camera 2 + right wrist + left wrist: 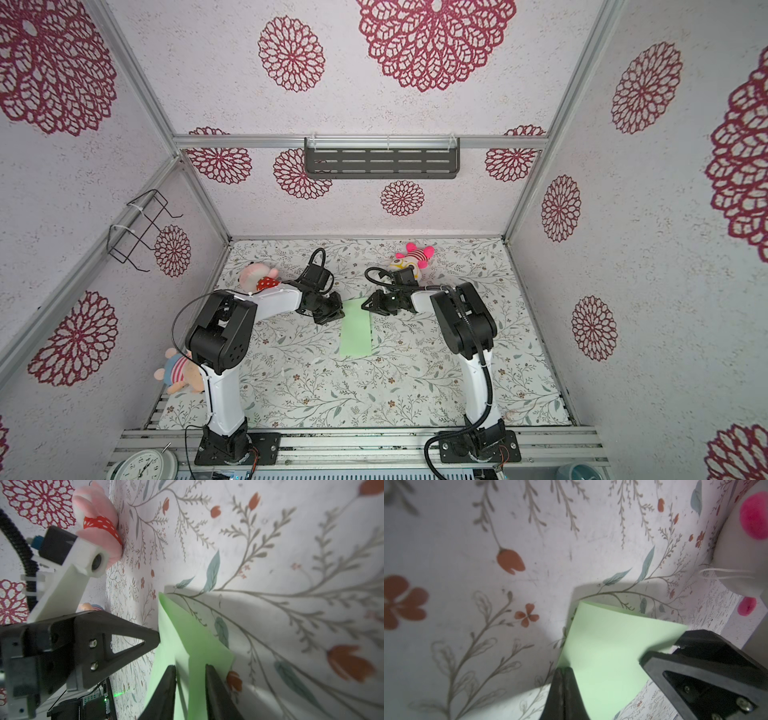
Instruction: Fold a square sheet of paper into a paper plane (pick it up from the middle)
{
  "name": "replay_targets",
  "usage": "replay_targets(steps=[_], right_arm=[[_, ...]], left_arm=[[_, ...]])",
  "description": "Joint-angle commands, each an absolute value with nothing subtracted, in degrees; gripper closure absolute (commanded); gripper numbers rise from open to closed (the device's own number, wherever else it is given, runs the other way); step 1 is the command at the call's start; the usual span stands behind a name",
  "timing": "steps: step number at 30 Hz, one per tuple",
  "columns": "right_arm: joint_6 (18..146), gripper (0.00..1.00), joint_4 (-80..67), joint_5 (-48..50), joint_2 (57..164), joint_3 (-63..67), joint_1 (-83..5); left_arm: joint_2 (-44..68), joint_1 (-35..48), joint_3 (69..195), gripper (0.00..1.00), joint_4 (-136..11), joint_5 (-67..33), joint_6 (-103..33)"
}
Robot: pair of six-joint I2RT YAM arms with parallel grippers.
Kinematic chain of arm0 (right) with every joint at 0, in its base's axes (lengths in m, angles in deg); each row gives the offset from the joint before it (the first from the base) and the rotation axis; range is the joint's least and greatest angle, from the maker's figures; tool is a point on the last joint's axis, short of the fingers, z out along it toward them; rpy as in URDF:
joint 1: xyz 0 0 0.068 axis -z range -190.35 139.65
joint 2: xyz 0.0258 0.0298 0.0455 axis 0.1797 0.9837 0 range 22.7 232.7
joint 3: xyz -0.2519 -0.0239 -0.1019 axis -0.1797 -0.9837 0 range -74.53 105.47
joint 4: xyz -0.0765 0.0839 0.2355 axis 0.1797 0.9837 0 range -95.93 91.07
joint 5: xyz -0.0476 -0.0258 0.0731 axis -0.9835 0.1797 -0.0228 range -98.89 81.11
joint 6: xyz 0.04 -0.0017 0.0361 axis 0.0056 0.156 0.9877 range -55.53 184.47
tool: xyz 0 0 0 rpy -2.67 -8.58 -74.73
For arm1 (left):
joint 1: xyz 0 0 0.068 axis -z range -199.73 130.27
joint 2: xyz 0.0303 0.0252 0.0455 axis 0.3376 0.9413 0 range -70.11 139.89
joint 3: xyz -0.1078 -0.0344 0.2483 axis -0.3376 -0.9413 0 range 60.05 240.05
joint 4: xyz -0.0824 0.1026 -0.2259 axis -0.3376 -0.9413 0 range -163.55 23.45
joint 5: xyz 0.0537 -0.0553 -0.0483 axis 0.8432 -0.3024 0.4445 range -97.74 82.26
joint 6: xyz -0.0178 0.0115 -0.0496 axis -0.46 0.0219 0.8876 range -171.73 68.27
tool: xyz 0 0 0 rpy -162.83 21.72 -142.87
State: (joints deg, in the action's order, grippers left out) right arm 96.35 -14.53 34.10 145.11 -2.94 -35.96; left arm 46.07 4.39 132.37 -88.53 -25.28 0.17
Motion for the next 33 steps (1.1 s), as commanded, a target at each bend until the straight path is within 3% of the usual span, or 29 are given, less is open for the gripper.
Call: replay_targets(steps=[1,11,19,33], right_arm=[[94.3,0.71,-12.4,35.9,141.7,-4.4,-36.0],[95.6,0.67,-13.5,33.5,138.6,-5.3,-36.1],[96.6,0.70,-13.6,33.9,139.2,-5.2,-36.4],[109.4,0.71,-26.4,33.8,134.3,-17.0,-40.7]], left_arm=[[51.2,4.6,129.3,0.99,-92.6,-21.6,0.1],[51.3,4.6,129.4,0.99,-92.8,-21.5,0.0],[51.3,4.6,129.6,0.99,-92.9,-21.6,0.0],[50.6,4.6,128.8,0.99,-92.3,-21.4,0.3]])
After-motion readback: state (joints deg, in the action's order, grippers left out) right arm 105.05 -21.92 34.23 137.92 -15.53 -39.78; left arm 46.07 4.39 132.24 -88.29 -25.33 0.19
